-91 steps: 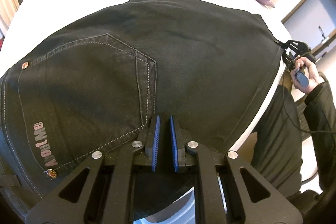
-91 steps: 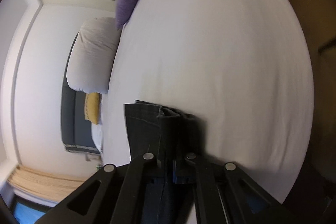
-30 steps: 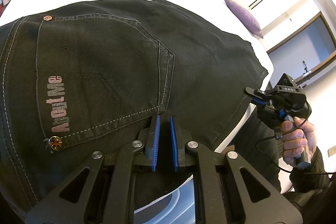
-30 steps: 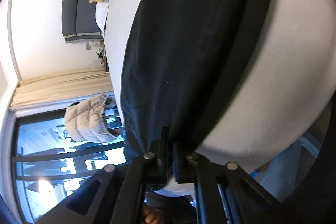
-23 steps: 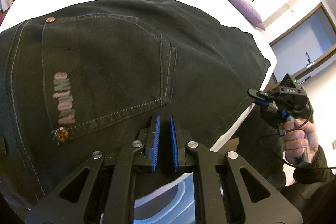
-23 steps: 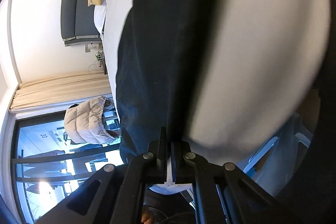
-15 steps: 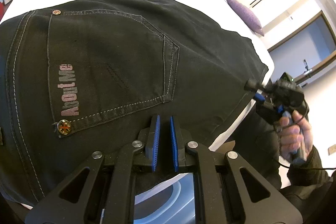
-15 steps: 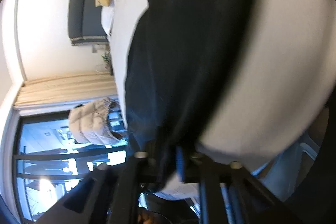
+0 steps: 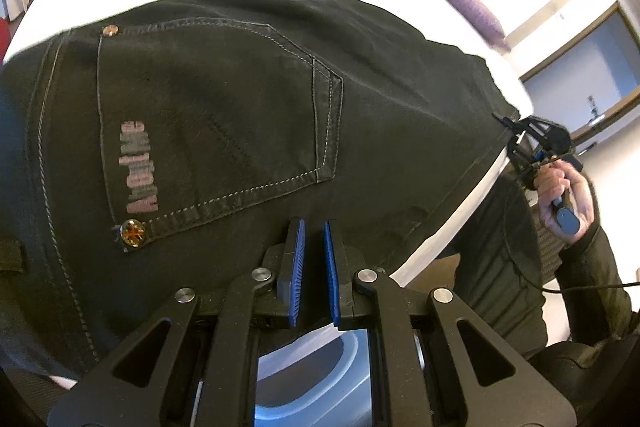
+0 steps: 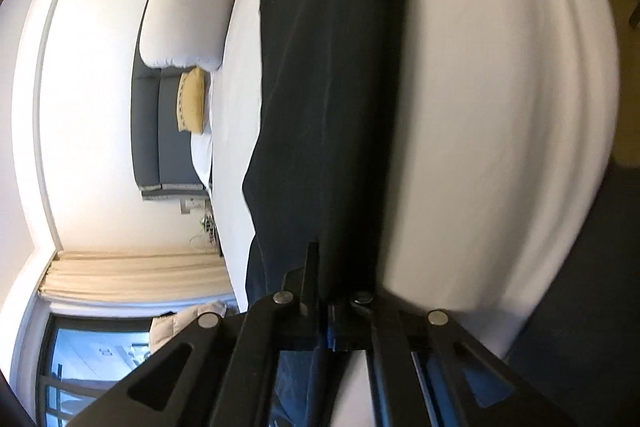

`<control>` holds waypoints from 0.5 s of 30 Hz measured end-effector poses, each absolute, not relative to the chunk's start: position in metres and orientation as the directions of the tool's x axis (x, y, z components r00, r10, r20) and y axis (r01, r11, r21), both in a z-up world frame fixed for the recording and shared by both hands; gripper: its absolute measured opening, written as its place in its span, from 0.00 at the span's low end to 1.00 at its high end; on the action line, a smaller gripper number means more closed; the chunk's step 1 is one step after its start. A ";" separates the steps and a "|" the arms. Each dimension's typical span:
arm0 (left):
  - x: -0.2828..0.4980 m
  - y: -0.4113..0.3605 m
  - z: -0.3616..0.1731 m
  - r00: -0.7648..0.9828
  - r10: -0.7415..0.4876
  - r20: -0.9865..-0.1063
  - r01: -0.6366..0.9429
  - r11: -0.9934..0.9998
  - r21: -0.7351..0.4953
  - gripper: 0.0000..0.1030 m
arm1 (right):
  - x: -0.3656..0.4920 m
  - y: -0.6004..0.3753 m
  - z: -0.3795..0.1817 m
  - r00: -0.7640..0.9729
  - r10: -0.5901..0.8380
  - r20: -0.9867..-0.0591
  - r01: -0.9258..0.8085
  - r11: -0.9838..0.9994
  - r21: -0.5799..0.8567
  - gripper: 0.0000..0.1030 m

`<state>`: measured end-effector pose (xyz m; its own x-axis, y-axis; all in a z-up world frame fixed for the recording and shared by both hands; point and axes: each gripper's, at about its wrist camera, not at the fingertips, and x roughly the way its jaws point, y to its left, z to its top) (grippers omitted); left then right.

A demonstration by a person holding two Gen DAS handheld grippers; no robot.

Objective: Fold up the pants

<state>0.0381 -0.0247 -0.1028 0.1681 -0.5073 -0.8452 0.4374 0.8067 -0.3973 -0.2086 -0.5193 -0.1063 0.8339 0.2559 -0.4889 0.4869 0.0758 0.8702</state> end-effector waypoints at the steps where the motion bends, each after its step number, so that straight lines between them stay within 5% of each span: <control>1: 0.040 -0.032 -0.093 0.184 -0.467 -0.865 0.462 0.818 -0.343 0.10 | -0.208 -0.520 -0.107 0.834 0.258 -0.488 0.485 0.078 0.871 0.01; 3: 0.047 -0.053 -0.068 0.240 -0.437 -0.867 0.531 0.807 -0.259 0.10 | -0.205 -0.520 -0.103 0.827 0.262 -0.498 0.484 0.121 0.867 0.05; 7: 0.093 -0.116 -0.045 0.220 -0.542 -0.811 0.621 0.719 -0.312 0.10 | -0.197 -0.521 -0.097 0.855 0.255 -0.451 0.436 0.117 0.892 0.33; 12: 0.145 -0.242 -0.060 0.058 -0.583 -0.810 0.750 0.561 -0.350 0.10 | -0.192 -0.529 -0.094 0.872 0.225 -0.435 0.425 0.093 0.901 0.32; 15: 0.160 -0.296 -0.087 0.041 -0.500 -0.865 0.798 0.537 -0.273 0.10 | -0.191 -0.541 -0.096 0.861 0.222 -0.457 0.442 0.118 0.889 0.09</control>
<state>0.1602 -0.2960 -0.0868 0.0407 -0.5003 -0.8649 0.7980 0.5371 -0.2732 -0.1910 -0.5412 -0.0960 0.8610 0.2224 -0.4574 0.4419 0.1180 0.8893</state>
